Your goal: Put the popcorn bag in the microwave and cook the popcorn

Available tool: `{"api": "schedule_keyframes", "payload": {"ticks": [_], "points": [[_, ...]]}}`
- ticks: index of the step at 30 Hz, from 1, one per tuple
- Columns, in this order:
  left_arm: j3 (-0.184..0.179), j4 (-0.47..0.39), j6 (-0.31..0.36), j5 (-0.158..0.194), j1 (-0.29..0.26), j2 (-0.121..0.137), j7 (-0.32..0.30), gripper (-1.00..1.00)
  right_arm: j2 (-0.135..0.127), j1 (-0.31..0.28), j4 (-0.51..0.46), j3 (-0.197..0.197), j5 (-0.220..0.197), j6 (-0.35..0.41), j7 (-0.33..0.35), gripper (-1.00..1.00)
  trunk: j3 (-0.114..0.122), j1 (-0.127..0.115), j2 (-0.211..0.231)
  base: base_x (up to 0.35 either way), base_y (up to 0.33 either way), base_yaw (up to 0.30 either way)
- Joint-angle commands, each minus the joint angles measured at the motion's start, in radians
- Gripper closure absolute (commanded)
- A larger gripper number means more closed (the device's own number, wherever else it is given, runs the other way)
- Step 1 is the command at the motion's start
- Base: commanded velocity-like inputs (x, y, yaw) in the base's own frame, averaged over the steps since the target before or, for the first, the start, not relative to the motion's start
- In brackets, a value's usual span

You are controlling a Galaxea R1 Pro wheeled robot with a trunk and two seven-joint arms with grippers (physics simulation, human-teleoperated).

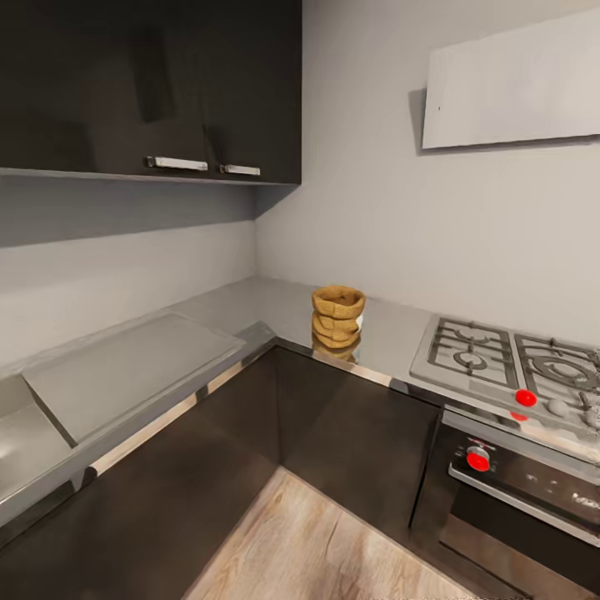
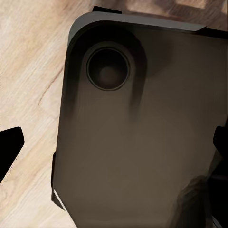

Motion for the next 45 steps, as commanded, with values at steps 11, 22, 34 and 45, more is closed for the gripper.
{"api": "schedule_keyframes", "payload": {"ticks": [11, 22, 34, 45], "points": [[-0.006, 0.0, 0.0, 0.008, 0.0, 0.001, 0.0, -1.0, -0.002, -0.001, 0.002, -0.01, 0.008, -0.002, 0.002, -1.0, 0.004, 0.0, 0.0, 0.077, 0.066, -0.243], [-0.007, 0.0, 0.0, 0.009, 0.0, 0.002, 0.0, -1.0, -0.002, -0.002, 0.002, -0.009, 0.008, -0.002, 0.003, -1.0, 0.009, 0.0, 0.0, 0.244, 0.216, -0.231], [-0.001, -0.001, -0.001, 0.01, 0.0, 0.0, 0.0, -1.0, -0.002, -0.001, 0.002, -0.008, 0.016, -0.005, 0.002, -1.0, 0.009, 0.0, 0.0, 0.17, 0.148, -0.014], [0.008, -0.001, -0.001, 0.015, 0.0, -0.001, 0.001, -1.0, 0.051, -0.003, -0.091, -0.004, 0.069, 0.026, 0.019, -1.0, 0.009, 0.0, 0.0, 0.001, 0.001, 0.0]]}}
